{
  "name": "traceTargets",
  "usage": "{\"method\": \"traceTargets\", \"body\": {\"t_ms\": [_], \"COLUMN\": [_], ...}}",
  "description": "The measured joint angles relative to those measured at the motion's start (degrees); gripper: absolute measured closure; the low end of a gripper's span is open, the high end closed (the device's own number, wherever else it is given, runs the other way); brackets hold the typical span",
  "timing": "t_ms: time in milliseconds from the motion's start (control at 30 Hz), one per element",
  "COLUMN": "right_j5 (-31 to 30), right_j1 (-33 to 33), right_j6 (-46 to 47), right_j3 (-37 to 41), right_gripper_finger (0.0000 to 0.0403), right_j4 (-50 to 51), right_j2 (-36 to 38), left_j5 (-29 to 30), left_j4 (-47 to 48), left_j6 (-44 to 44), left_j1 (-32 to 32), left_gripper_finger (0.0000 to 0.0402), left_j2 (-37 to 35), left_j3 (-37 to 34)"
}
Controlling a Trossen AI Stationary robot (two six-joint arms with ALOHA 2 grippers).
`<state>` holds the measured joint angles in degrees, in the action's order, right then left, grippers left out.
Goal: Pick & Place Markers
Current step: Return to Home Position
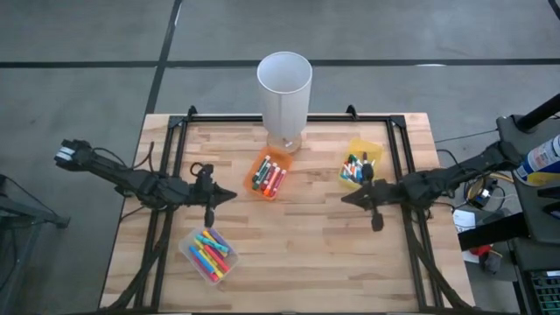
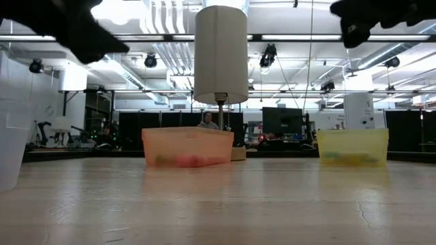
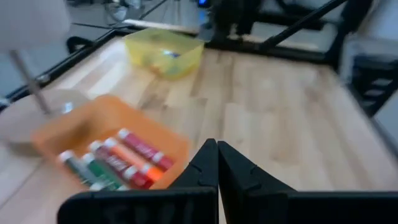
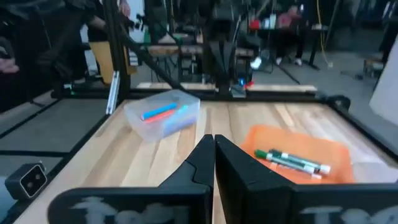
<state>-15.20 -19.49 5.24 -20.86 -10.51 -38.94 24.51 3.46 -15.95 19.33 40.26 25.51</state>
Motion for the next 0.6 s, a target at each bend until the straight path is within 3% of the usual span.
{"method": "traceTargets", "body": {"t_ms": [100,200,433,600], "right_j5": [0.02,0.02,0.21,0.52], "right_j1": [0.0,0.0,0.0,0.03], "right_j6": [-1.73,-1.55,-1.05,-2.15], "right_j3": [2.32,4.59,10.25,12.88], "right_gripper_finger": [0.0394,0.0394,0.0394,0.0394], "right_j4": [0.19,0.38,3.6,3.99], "right_j2": [5.19,9.58,17.45,22.83], "left_j5": [1.04,-1.79,-17.87,-16.92], "left_j4": [-0.65,-4.06,-15.99,-17.45], "left_j6": [0.3,2.14,7.44,7.15], "left_j1": [0.04,0.26,0.15,-0.5], "left_gripper_finger": [0.0401,0.0401,0.0401,0.0401], "left_j2": [-1.2,-2.94,-8.28,-13.34], "left_j3": [-2.37,-4.74,-12.8,-17.77]}}
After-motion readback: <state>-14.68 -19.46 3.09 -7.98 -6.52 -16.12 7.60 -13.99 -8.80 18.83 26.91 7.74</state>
